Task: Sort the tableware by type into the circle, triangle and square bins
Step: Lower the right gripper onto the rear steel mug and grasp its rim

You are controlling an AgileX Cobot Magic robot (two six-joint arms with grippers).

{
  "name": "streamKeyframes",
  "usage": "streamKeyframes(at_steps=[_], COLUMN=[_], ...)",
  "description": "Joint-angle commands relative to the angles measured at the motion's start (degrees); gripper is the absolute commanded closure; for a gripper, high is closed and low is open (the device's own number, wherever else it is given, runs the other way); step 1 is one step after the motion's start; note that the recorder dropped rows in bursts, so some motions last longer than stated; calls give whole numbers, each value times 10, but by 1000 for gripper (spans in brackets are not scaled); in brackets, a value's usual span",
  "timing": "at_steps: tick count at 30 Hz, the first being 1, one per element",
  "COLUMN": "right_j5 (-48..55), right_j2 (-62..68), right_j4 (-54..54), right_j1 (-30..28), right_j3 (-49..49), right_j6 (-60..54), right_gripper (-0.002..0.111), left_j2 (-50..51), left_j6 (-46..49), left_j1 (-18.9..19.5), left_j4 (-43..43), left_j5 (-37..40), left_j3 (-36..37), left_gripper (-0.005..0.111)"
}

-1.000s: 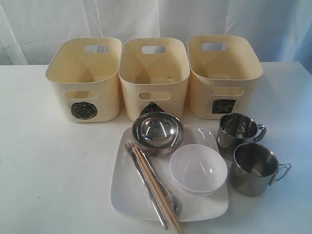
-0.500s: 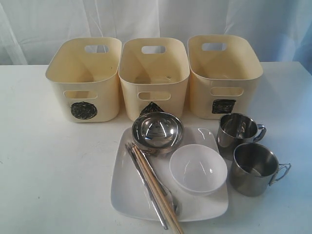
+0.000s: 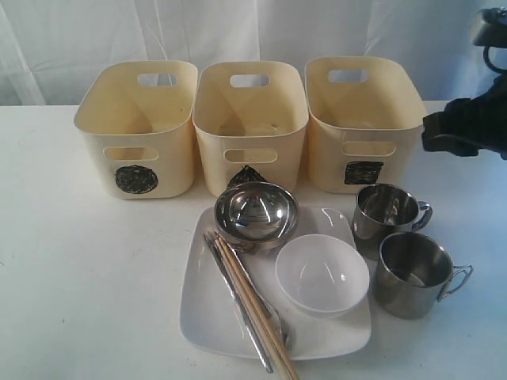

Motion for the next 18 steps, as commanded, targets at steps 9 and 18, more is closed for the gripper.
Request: streamKeyframes(at_steps=[9,18], right_j5=[35,41], right_j2=[142,197], right_j4=[0,0], right_j1=[1,2], right_j3=[-45,-45], right_j6=[6,23], right_gripper=[52,52], left_j2=[-3,-3], left_j6=[-1,-1], left_j1=[-2,-2], left_j4=[-2,-2], left_j5=[-1,-1], left_j3=[2,2], left_gripper=[107,107])
